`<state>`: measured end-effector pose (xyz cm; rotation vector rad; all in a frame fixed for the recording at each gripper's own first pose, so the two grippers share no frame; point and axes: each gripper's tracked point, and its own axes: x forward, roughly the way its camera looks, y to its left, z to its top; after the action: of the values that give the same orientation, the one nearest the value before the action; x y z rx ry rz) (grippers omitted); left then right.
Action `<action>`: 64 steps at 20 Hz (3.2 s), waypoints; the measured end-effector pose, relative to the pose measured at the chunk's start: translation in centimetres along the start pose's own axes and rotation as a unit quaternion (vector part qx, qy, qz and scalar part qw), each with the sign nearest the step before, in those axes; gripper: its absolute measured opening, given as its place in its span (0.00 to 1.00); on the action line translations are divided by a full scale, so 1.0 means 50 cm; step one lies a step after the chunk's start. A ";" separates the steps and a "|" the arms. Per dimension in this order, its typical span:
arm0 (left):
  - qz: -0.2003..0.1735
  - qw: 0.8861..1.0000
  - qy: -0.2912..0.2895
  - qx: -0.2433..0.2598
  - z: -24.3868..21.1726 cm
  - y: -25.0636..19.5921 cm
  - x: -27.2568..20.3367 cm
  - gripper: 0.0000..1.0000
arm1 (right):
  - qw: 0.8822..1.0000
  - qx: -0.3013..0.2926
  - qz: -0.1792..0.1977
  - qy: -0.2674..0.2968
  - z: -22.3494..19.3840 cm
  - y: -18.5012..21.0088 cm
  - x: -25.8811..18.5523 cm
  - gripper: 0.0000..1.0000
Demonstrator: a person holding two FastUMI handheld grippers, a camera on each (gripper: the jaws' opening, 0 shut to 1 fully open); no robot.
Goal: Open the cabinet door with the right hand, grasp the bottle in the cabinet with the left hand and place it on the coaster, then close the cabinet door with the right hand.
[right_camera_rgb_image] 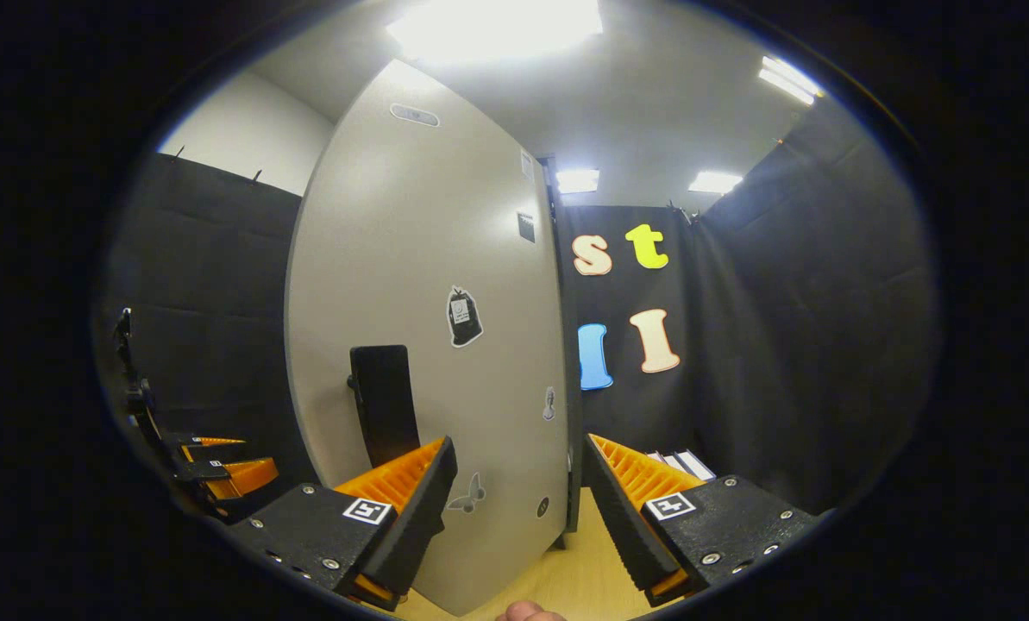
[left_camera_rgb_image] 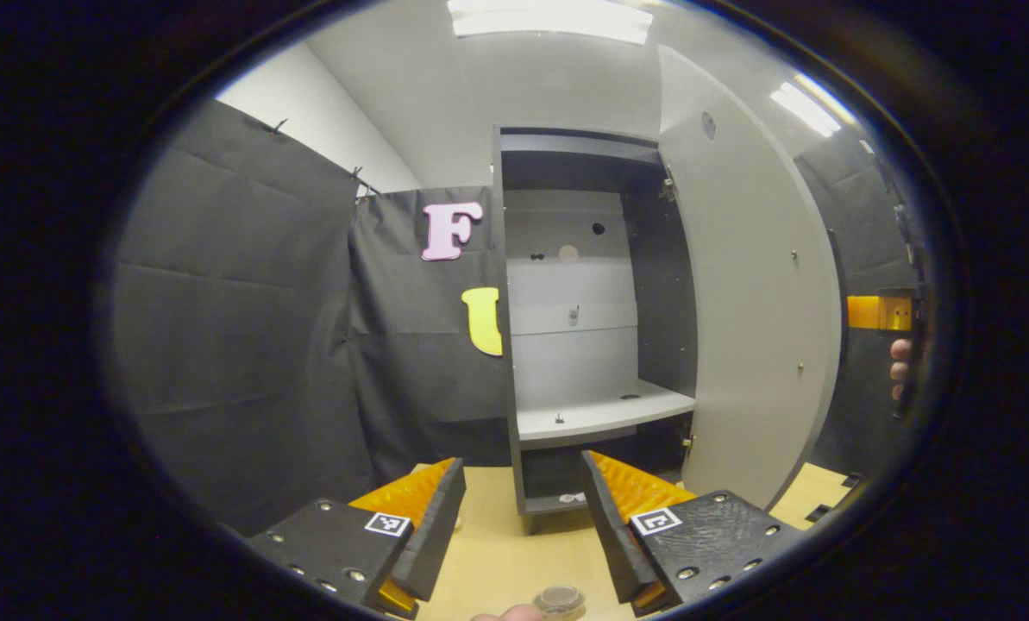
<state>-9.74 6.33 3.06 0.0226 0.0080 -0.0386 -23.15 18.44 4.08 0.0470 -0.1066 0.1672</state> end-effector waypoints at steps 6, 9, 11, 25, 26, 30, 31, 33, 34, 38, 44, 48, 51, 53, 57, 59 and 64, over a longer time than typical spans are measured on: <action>0.033 0.999 -0.005 0.004 -0.009 0.017 0.006 0.72 | 0.999 0.008 0.042 -0.009 0.009 0.062 0.044 0.87; 0.051 0.999 -0.004 0.010 -0.020 0.028 0.014 0.72 | 0.998 0.012 0.061 -0.009 0.011 0.097 0.069 0.91; 0.065 0.998 0.004 0.006 -0.022 0.034 0.013 0.77 | 0.997 0.009 0.072 -0.010 0.009 0.118 0.086 0.91; 0.119 0.992 0.030 0.019 -0.036 0.079 -0.020 0.82 | 0.994 0.013 0.105 0.007 -0.042 0.219 0.173 0.93; 0.116 0.993 0.030 0.018 -0.036 0.076 -0.016 0.83 | 0.995 0.013 0.102 0.008 -0.045 0.214 0.172 0.93; 0.101 0.994 0.023 0.024 -0.028 0.061 -0.003 0.82 | 0.997 0.002 0.081 0.007 -0.040 0.193 0.165 0.93; 0.097 0.995 0.021 0.024 -0.025 0.054 0.001 0.77 | 0.997 0.000 0.075 0.007 -0.039 0.186 0.165 0.93; 0.086 0.996 0.015 0.025 -0.016 0.040 0.009 0.82 | 0.998 -0.003 0.063 0.008 -0.037 0.174 0.162 0.93; 0.081 0.996 0.012 0.027 -0.012 0.034 0.016 0.71 | 0.998 -0.004 0.056 0.007 -0.035 0.168 0.159 0.93; 0.057 0.998 -0.002 0.032 0.020 -0.014 0.066 0.71 | 1.000 -0.015 0.020 0.007 -0.034 0.135 0.150 0.93; 0.028 0.999 -0.017 0.013 0.068 -0.090 0.162 0.77 | 0.999 -0.024 -0.023 0.028 -0.067 0.108 0.155 0.93; 0.016 0.999 -0.006 -0.028 0.061 -0.130 0.216 0.83 | 0.998 -0.036 -0.045 0.008 -0.058 0.102 0.149 0.93; 0.013 0.998 -0.004 -0.061 0.063 -0.146 0.253 0.82 | 0.996 -0.047 -0.070 -0.005 -0.055 0.093 0.147 0.93; 0.027 0.998 -0.015 -0.046 0.075 -0.140 0.267 0.79 | 0.995 -0.052 -0.079 0.001 -0.073 0.097 0.151 0.93; 0.039 0.998 -0.028 -0.031 0.093 -0.160 0.270 0.72 | 0.994 -0.035 -0.094 0.037 -0.109 0.092 0.153 0.93; 0.030 0.999 -0.022 -0.036 0.088 -0.184 0.274 0.82 | 0.995 -0.023 -0.089 0.040 -0.102 0.096 0.150 0.93; 0.030 0.999 -0.015 -0.042 0.078 -0.203 0.266 0.77 | 0.996 -0.031 -0.075 0.044 -0.102 0.109 0.134 0.93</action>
<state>3.18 -4.42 6.60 -0.0626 -0.0217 0.0204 -16.99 25.18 -0.06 -0.0148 -0.0204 0.0154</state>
